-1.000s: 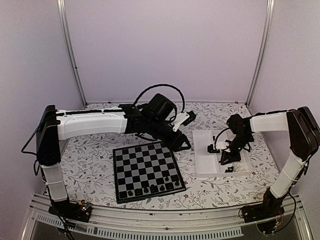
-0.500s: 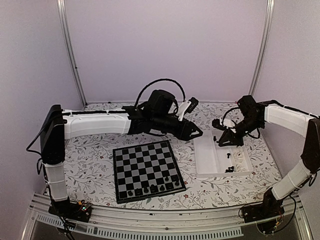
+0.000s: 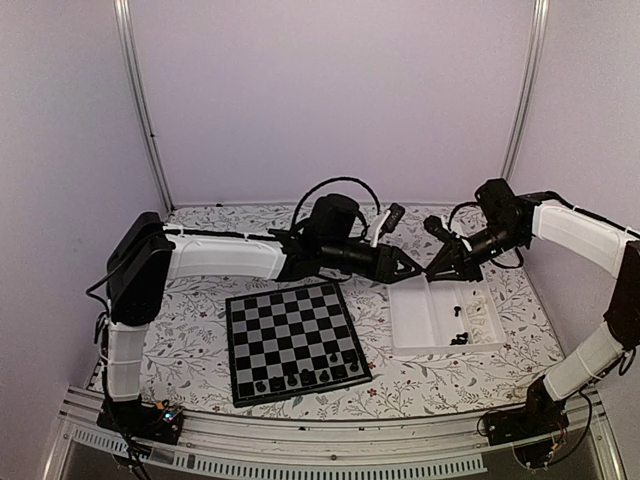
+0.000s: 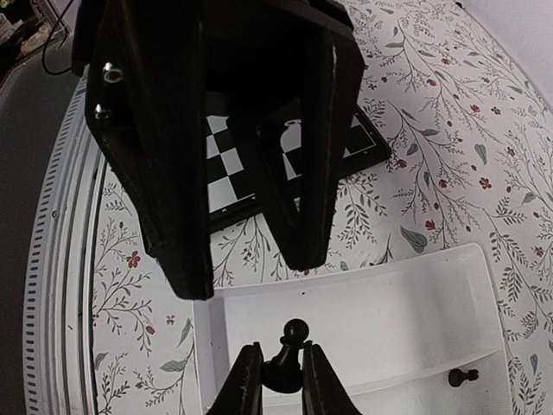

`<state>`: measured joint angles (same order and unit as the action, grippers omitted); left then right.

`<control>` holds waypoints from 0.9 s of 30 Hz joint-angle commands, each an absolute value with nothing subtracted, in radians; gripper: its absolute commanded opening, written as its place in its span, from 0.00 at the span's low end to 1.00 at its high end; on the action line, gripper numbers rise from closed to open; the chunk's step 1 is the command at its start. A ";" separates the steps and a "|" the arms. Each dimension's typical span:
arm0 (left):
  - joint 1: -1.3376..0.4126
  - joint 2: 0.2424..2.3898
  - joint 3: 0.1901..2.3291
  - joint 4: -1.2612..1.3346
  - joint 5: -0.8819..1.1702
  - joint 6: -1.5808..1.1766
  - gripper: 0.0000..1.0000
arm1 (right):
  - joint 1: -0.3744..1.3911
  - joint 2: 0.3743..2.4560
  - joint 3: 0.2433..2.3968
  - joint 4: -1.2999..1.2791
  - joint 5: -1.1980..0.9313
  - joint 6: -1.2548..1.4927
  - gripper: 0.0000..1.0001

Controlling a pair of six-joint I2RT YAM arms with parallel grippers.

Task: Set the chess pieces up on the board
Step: Place the chess piece on the chessboard.

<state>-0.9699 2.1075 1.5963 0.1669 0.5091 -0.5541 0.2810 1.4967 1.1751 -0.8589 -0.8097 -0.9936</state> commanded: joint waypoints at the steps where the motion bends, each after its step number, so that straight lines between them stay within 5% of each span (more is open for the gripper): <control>1: -0.958 2.141 1.624 0.280 0.570 -0.627 0.42 | 0.318 1.471 1.200 -0.883 -0.849 -0.983 0.15; 24: -0.954 2.200 1.647 0.350 0.668 -0.701 0.03 | 0.344 1.470 1.202 -0.850 -0.825 -0.942 0.16; 27: -0.949 2.187 1.641 0.350 0.670 -0.698 0.00 | 0.345 1.468 1.200 -0.837 -0.807 -0.922 0.29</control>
<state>-0.9573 2.1880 1.6135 0.3023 0.6380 -0.6971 0.3347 1.4933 1.1763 -0.8680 -0.8162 -0.9493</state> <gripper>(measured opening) 0.068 0.203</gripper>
